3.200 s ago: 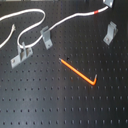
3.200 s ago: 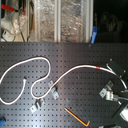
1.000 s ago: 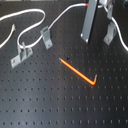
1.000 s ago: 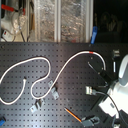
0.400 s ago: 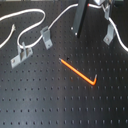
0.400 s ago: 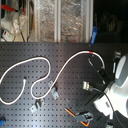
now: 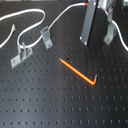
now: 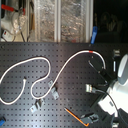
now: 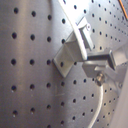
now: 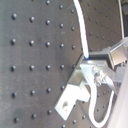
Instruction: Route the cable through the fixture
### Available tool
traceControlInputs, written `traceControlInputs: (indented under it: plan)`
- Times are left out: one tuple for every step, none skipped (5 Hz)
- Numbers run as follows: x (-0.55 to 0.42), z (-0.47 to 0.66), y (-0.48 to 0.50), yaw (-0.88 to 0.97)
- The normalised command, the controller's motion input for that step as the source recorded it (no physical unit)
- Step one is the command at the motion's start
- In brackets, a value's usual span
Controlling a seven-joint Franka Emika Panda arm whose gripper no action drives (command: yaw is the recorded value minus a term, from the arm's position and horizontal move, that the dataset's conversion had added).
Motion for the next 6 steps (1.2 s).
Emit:
traceControlInputs:
  plan:
    - [-0.064,0.08,0.023,-0.04]
    - [-0.167,0.11,-0.051,0.00]
    - [-0.298,0.03,0.024,0.28]
    - [-0.144,0.01,0.204,0.66]
    - [-0.065,0.00,0.199,0.39]
    - [-0.095,0.27,0.172,0.00]
